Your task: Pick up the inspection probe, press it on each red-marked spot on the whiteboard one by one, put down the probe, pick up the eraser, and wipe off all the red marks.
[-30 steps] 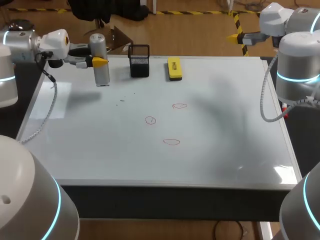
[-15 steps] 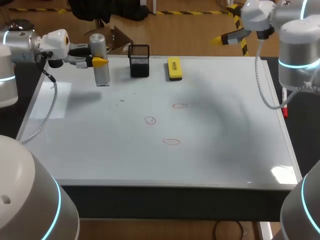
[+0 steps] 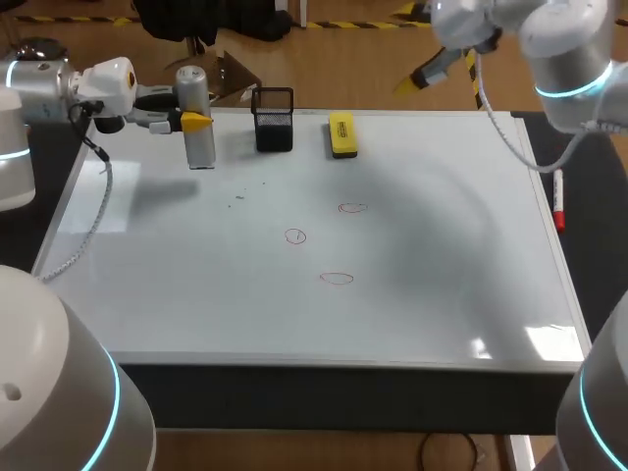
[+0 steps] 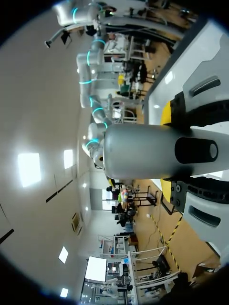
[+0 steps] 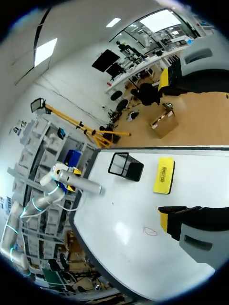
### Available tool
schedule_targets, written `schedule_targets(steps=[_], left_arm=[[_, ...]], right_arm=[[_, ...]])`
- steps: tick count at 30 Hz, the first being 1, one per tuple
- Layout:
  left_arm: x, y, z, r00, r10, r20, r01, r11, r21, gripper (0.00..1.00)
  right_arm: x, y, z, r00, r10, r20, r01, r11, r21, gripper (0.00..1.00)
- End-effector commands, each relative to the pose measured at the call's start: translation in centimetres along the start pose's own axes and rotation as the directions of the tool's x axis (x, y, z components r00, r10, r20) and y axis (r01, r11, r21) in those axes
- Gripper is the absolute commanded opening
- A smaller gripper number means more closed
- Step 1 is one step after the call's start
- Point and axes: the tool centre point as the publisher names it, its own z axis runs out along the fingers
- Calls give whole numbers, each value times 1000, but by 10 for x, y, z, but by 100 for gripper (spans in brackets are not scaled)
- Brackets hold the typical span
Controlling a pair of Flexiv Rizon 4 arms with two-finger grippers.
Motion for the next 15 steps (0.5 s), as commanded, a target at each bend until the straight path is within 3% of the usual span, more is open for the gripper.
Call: schedule_targets(steps=[1,10,15], left_arm=[[1,-1,0,1000,2,1,-2,1000,0,0],[1,-1,0,1000,2,1,-2,1000,0,0],[1,-1,0,1000,2,1,-2,1000,0,0]], right_arm=[[-3,3,11,859,-247,-449,332,935,121,100],[2,-1,30,668,-403,-626,594,795,123,100],[10,-7,39,549,-448,-705,678,732,63,100]])
